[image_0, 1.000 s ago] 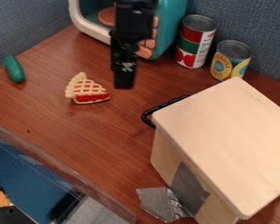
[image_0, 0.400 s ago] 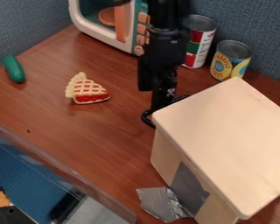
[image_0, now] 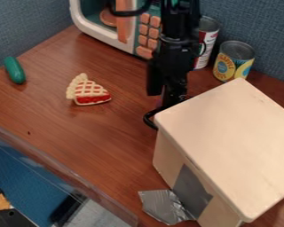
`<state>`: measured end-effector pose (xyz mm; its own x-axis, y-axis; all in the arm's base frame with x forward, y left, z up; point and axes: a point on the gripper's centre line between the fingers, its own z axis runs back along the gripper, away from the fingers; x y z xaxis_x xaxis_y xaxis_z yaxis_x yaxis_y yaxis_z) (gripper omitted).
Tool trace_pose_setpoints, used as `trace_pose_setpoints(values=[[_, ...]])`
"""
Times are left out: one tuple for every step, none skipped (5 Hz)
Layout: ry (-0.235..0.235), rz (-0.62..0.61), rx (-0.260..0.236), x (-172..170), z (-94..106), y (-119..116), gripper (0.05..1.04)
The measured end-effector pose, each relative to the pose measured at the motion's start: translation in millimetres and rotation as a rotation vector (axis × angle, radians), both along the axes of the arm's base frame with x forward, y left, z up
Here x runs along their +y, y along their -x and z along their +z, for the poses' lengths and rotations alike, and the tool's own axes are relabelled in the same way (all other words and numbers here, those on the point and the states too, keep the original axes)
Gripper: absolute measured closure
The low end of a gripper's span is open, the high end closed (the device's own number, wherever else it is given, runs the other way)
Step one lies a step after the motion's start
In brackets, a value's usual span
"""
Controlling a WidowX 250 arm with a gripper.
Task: Open the drawer
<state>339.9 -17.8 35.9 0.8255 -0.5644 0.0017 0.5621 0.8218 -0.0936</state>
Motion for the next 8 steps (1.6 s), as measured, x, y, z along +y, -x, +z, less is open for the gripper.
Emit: trace_pose_setpoints(values=[[0.036,0.057,0.017,-9.4,-4.1,0.8,0.085],[0.065,0.069,0.021,-14.7,-7.2,0.2,0.134],[0.023,0.022,-0.003,-7.7,-8.6,-2.4,0.424],[-0.036,-0.029,-0.020,7.4,-9.4,-4.6,0.720],[-0.077,0.014,-0.017,35.6,-10.8,-12.1,0.884],[-0.139,0.058,-0.033,69.8,-10.0,-22.1,0.915],[-0.199,0.069,-0.043,94.3,-7.6,-32.4,0.917],[-0.212,0.101,-0.048,111.4,-5.9,-35.0,0.922]])
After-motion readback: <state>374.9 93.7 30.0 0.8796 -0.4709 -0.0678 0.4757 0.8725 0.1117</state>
